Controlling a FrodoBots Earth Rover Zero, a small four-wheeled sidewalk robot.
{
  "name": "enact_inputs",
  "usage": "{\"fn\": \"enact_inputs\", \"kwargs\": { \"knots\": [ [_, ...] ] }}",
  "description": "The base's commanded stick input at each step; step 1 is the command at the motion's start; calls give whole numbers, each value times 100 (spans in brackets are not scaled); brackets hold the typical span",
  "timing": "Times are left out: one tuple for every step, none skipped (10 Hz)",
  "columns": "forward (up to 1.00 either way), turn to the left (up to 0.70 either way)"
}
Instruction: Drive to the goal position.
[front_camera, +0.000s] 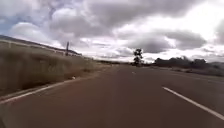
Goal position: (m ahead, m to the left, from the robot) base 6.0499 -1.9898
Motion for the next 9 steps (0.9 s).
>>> {"fn": "enact_inputs", "kwargs": {
  "knots": [
    [70,1],
    [70,1],
    [70,1],
    [70,1],
    [70,1],
    [70,1],
    [70,1],
    [70,1],
    [70,1]
  ]
}}
